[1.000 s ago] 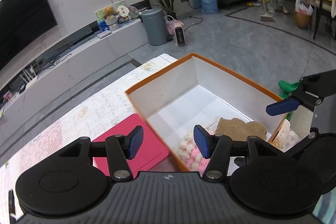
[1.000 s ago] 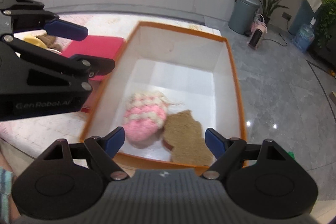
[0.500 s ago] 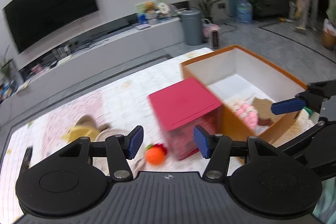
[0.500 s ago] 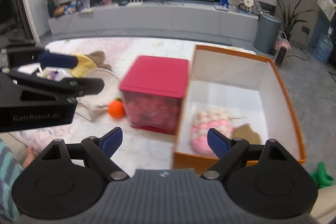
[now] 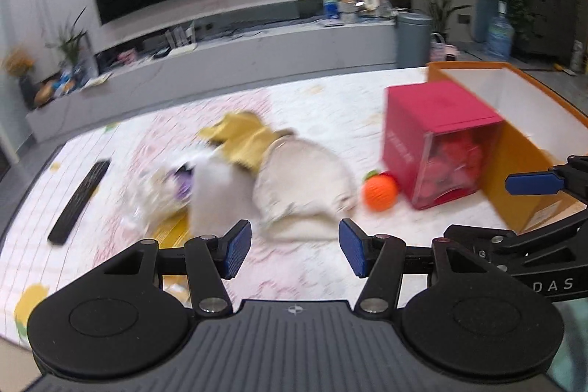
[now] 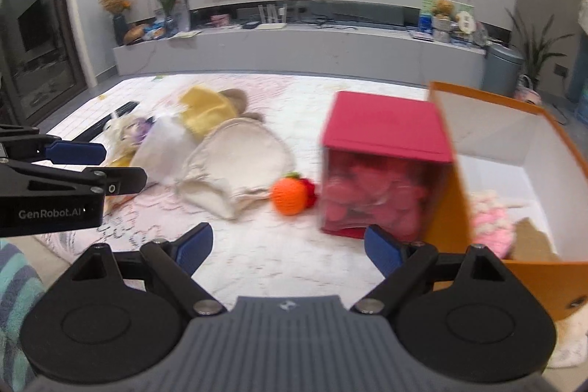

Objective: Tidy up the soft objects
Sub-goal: 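Withdraw both open grippers from the box back over the bed, then grasp the white cloth bag with right gripper while left gripper grasps the white sheet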

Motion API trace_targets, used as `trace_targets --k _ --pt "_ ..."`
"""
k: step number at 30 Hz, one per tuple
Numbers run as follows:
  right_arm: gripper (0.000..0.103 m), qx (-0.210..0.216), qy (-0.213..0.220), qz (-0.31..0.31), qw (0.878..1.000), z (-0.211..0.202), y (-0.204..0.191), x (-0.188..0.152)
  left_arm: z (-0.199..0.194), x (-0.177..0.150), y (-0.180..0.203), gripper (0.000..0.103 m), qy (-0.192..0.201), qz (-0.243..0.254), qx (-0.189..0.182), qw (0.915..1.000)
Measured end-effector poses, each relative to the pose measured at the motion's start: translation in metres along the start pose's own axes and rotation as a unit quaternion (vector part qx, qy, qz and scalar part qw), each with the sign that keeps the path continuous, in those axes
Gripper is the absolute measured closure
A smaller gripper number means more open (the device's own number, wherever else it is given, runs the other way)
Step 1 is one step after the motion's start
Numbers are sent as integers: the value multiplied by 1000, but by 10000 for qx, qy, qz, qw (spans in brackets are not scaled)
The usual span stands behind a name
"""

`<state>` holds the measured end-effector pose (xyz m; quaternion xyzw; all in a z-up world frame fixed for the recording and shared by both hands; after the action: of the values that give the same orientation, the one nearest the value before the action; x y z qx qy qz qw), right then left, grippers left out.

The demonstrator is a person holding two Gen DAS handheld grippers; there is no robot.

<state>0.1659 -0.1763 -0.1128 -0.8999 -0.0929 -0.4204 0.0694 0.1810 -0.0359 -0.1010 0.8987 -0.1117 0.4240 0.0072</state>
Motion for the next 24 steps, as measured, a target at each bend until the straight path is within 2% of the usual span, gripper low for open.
trace_targets --k 5,11,16,18,24 --pt "15 216 12 -300 9993 22 -33 2 7 -9 -33 38 -95 -319 84 9994" --pt "15 385 -25 -844 9957 56 -68 12 20 -8 -64 38 -14 -647 125 9978" --pt "16 440 -138 -1063 9933 91 -83 23 47 -3 -80 38 -70 -794 123 9967" --pt "16 475 -157 -1148 9921 105 -88 29 60 -2 -83 38 -160 -779 107 9968" --pt "14 603 -330 -1409 9876 149 -101 33 92 4 -81 38 -234 -289 80 9993"
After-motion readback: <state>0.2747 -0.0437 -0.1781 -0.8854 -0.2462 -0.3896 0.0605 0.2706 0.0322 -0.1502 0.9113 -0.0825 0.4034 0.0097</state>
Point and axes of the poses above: each gripper's, at about its wrist camera, not at the fingertips, and z roughly the way its jaws point, y to its right, x to its top, the point moved 9 cm from there along z, roughly the way its jaws point, and after that the axes turned 2 degrees about -z, right-handed, at the moved point
